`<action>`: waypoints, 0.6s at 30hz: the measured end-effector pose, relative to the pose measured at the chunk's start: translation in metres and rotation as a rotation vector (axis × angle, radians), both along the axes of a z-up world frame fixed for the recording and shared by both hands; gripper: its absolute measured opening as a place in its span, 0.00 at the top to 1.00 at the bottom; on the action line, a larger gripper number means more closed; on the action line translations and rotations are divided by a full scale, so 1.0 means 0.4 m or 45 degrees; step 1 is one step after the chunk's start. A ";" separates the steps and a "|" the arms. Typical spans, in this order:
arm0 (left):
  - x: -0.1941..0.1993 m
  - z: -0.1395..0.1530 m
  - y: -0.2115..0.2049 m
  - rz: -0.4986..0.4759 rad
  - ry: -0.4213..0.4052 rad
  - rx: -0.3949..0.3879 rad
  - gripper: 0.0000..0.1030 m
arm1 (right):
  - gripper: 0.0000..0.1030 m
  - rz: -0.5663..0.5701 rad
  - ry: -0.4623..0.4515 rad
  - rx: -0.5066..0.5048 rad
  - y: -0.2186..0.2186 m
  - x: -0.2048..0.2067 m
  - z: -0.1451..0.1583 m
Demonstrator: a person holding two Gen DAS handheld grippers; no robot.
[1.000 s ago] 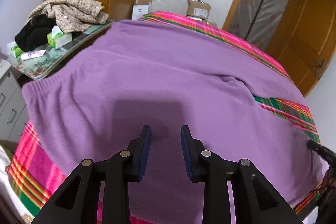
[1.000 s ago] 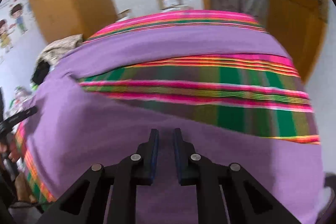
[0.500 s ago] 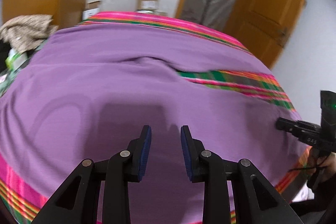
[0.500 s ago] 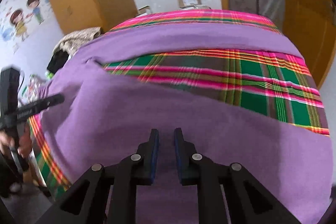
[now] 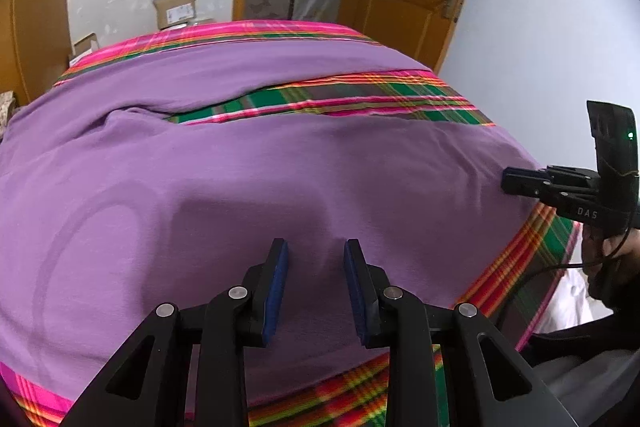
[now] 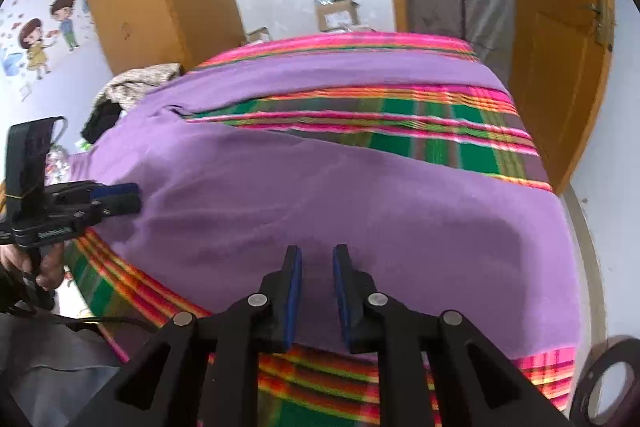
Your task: Fold clothes
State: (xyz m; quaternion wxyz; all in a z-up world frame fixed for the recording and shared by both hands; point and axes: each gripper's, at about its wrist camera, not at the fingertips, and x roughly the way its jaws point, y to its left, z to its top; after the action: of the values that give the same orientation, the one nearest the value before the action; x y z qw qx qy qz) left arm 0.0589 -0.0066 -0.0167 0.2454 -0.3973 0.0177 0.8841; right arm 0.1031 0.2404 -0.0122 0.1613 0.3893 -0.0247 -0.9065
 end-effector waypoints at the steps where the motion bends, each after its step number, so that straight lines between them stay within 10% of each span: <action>1: 0.004 0.000 0.005 -0.009 0.001 -0.005 0.71 | 0.82 0.024 0.009 -0.011 -0.012 0.002 0.002; 9: 0.049 0.000 -0.018 -0.028 0.011 -0.021 0.71 | 0.82 0.230 0.026 0.068 -0.071 0.067 -0.021; 18: 0.057 0.004 -0.080 0.084 0.037 -0.033 0.71 | 0.83 0.035 0.026 0.065 0.006 0.058 -0.013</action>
State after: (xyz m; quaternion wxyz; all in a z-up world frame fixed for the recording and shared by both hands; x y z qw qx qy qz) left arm 0.0817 -0.0385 -0.0152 0.2108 -0.3879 0.0195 0.8971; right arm 0.1263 0.2430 -0.0174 0.1641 0.3844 0.0055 -0.9085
